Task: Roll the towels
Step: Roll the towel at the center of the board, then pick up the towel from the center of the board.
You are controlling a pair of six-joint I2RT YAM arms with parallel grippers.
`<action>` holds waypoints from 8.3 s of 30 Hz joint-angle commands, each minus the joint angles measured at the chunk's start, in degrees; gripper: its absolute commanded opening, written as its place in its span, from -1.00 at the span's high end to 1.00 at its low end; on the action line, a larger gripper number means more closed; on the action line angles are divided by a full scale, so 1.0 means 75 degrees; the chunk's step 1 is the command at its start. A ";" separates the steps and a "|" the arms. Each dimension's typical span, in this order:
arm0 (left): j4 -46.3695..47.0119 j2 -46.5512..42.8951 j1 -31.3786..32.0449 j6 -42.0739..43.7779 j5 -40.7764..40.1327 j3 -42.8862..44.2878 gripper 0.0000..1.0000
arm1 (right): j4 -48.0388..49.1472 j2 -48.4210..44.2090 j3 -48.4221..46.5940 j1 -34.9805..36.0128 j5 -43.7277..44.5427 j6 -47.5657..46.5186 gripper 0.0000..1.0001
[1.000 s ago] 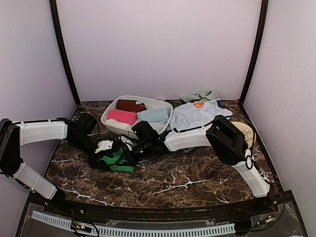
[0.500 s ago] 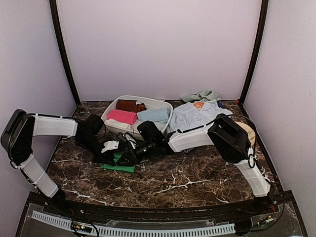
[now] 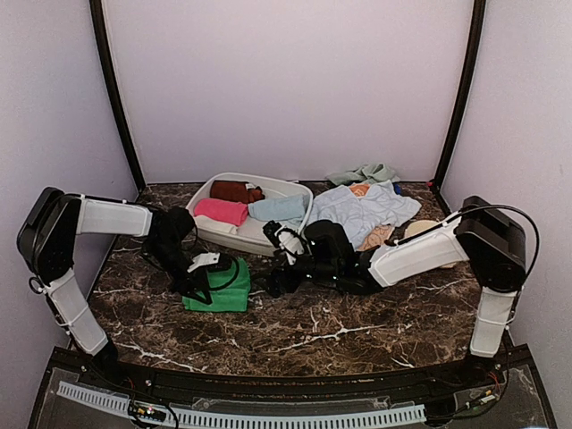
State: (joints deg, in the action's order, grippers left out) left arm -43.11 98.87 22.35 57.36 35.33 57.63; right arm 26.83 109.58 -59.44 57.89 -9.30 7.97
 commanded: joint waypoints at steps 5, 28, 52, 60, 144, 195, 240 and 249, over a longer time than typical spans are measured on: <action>-0.1388 0.0943 0.0042 -0.0280 0.0227 0.0200 1.00 | 0.1040 -0.0915 0.0714 -0.0199 0.2741 0.0034 -1.00; -0.1016 0.1644 -0.0186 -0.0788 0.0063 0.0269 1.00 | 0.0862 0.0720 -0.0234 0.2267 0.1628 -0.6267 -0.70; 0.0349 -0.0382 -0.0619 -0.0031 0.0217 -0.1362 -0.07 | -0.2198 0.2601 -0.3162 0.2056 0.0573 -0.5572 0.96; 0.1598 -0.2774 -0.1237 -0.0020 0.0184 -0.2521 -0.15 | -0.3845 0.2625 -0.3482 0.1868 -0.0459 -0.2593 1.00; 0.0731 -0.0697 0.0679 0.0597 -0.0927 -0.1333 0.56 | -0.3911 -0.0065 -0.1504 -0.1302 -0.0230 0.0576 -0.26; -0.0492 -0.0003 -0.0315 0.0481 0.0064 -0.0490 -0.15 | -0.1799 0.2824 -0.2773 0.1416 0.1336 -0.5623 0.04; -0.1234 -0.3088 -0.3727 0.1753 0.1469 -0.1154 -0.46 | -0.5327 0.4457 -0.5244 0.0762 -0.0044 -0.3623 0.12; -0.1573 -0.3462 -0.4511 0.1276 0.1234 -0.1133 -0.43 | -0.5165 0.3779 -0.4976 0.0306 -0.0294 -0.3276 1.00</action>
State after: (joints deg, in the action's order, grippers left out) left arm -51.62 75.24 -10.26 68.86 44.51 49.71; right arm -3.64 137.58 -101.60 61.82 -11.57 -18.57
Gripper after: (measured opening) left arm 0.720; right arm 0.136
